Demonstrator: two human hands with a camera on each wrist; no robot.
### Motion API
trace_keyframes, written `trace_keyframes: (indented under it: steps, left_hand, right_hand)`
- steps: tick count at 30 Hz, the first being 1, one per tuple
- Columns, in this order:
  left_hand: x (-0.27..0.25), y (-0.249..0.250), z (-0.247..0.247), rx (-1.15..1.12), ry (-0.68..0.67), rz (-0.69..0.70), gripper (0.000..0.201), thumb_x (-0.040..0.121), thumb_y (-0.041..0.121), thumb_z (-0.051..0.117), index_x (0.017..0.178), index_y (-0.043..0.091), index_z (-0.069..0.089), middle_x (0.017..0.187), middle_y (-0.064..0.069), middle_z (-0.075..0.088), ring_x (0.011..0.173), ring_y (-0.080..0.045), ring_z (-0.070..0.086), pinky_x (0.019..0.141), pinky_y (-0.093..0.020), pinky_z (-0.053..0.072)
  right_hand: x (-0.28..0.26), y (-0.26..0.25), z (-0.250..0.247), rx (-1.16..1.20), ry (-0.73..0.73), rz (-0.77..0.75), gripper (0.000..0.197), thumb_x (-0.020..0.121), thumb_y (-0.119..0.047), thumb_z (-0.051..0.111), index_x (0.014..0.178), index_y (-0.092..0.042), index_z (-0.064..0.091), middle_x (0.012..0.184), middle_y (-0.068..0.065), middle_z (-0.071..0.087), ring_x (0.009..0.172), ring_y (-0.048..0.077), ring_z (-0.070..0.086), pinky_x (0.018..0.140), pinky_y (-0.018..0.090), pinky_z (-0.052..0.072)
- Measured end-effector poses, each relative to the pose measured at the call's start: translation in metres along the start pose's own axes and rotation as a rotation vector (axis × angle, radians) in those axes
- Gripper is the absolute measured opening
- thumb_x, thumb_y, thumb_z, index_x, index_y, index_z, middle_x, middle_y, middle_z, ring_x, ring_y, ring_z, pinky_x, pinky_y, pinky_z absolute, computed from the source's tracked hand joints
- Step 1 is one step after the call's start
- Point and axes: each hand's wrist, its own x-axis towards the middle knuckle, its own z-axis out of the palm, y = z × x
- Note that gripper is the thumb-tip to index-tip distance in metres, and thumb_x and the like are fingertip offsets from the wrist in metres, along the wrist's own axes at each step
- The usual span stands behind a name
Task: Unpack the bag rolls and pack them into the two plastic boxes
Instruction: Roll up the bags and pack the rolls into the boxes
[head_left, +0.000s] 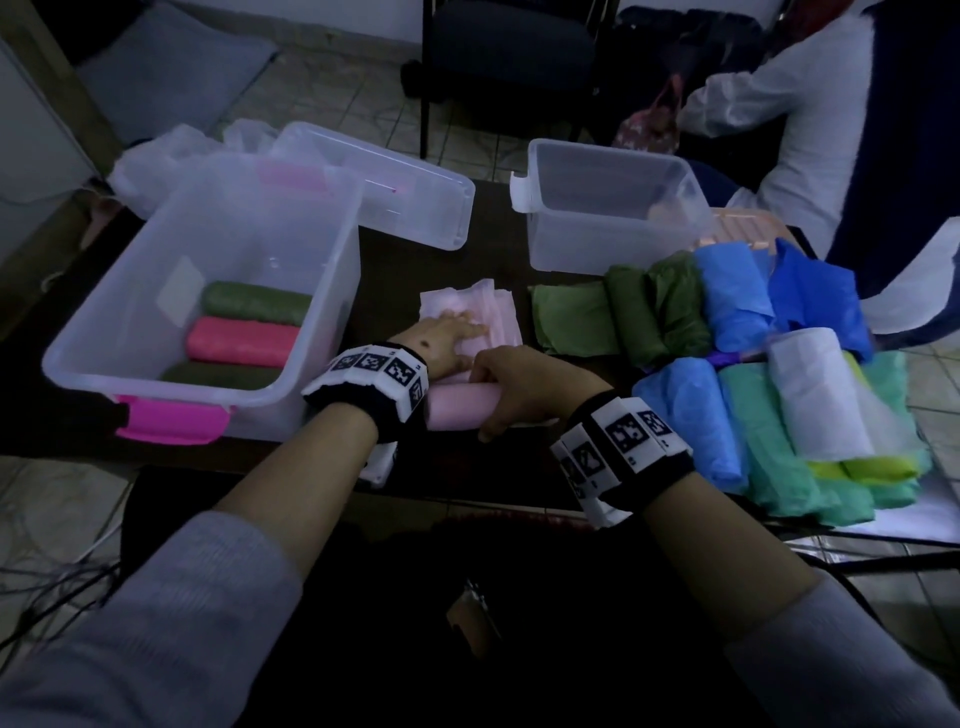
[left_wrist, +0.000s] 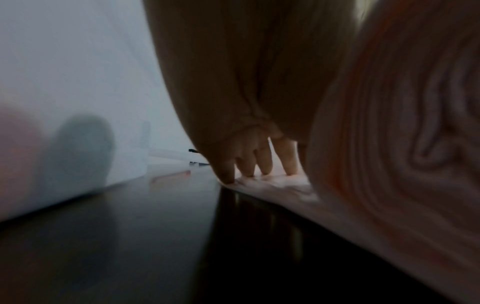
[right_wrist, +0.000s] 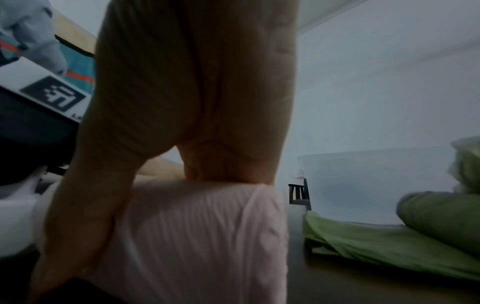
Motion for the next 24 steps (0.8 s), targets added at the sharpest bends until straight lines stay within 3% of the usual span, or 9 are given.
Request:
trace_keyframes:
  steps: [3, 7, 11, 15, 17, 20, 24]
  left_hand:
    - [-0.002, -0.001, -0.003, -0.066, 0.030, 0.002, 0.052, 0.090, 0.027, 0.058, 0.139, 0.023, 0.041, 0.151, -0.003, 0.028, 0.135, -0.026, 0.034, 0.110, -0.039, 0.031]
    - [-0.005, 0.008, -0.006, -0.086, 0.122, -0.068, 0.056, 0.084, 0.026, 0.066, 0.136, 0.020, 0.046, 0.155, -0.006, 0.013, 0.142, -0.023, 0.018, 0.115, -0.042, 0.024]
    - [-0.017, 0.023, -0.006, -0.170, 0.357, -0.160, 0.050, 0.087, 0.018, 0.063, 0.133, 0.015, 0.044, 0.136, -0.008, 0.042, 0.126, -0.022, 0.042, 0.101, -0.033, 0.037]
    - [-0.027, 0.029, -0.004, -0.157, 0.299, -0.226, 0.031, 0.093, 0.012, 0.050, 0.124, 0.011, 0.048, 0.120, -0.011, 0.059, 0.107, -0.023, 0.059, 0.085, -0.032, 0.045]
    - [-0.032, 0.029, -0.005, -0.115, 0.321, -0.224, 0.026, 0.092, 0.012, 0.051, 0.118, 0.014, 0.054, 0.117, -0.008, 0.059, 0.104, -0.021, 0.059, 0.081, -0.030, 0.044]
    - [-0.041, 0.029, -0.009, -0.112, 0.249, -0.192, 0.029, 0.092, 0.012, 0.052, 0.120, 0.017, 0.058, 0.123, -0.007, 0.058, 0.110, -0.019, 0.057, 0.089, -0.030, 0.045]
    - [-0.053, 0.029, -0.011, -0.125, 0.099, -0.190, 0.049, 0.084, 0.012, 0.065, 0.130, 0.020, 0.051, 0.132, -0.004, 0.052, 0.120, -0.019, 0.051, 0.096, -0.032, 0.043]
  right_hand:
    - [0.001, 0.003, 0.002, 0.016, 0.036, -0.011, 0.051, 0.069, -0.028, 0.081, 0.113, -0.012, 0.058, 0.117, 0.004, 0.054, 0.105, 0.018, 0.050, 0.077, 0.023, 0.035]
    - [0.005, 0.002, -0.002, 0.015, 0.021, -0.016, 0.051, 0.070, -0.029, 0.080, 0.114, -0.010, 0.062, 0.103, -0.001, 0.051, 0.096, 0.014, 0.049, 0.077, 0.022, 0.036]
    - [0.013, 0.005, -0.011, 0.007, -0.021, 0.014, 0.050, 0.068, -0.035, 0.080, 0.111, -0.013, 0.066, 0.085, -0.008, 0.055, 0.084, 0.011, 0.050, 0.070, 0.025, 0.037]
    - [0.016, 0.007, -0.021, 0.060, -0.025, 0.050, 0.058, 0.067, -0.034, 0.082, 0.119, -0.017, 0.062, 0.098, -0.007, 0.058, 0.093, 0.010, 0.052, 0.089, 0.028, 0.044]
    - [0.018, 0.007, -0.023, 0.041, -0.027, 0.052, 0.053, 0.070, -0.034, 0.080, 0.116, -0.015, 0.063, 0.099, -0.006, 0.058, 0.094, 0.011, 0.053, 0.087, 0.027, 0.043]
    - [0.020, 0.008, -0.024, 0.041, -0.037, 0.066, 0.045, 0.075, -0.035, 0.076, 0.113, -0.014, 0.066, 0.094, -0.004, 0.060, 0.095, 0.015, 0.057, 0.082, 0.026, 0.041]
    - [0.019, 0.011, -0.021, 0.086, -0.005, 0.073, 0.052, 0.076, -0.034, 0.075, 0.122, -0.015, 0.061, 0.107, -0.003, 0.061, 0.099, 0.012, 0.053, 0.092, 0.028, 0.041]
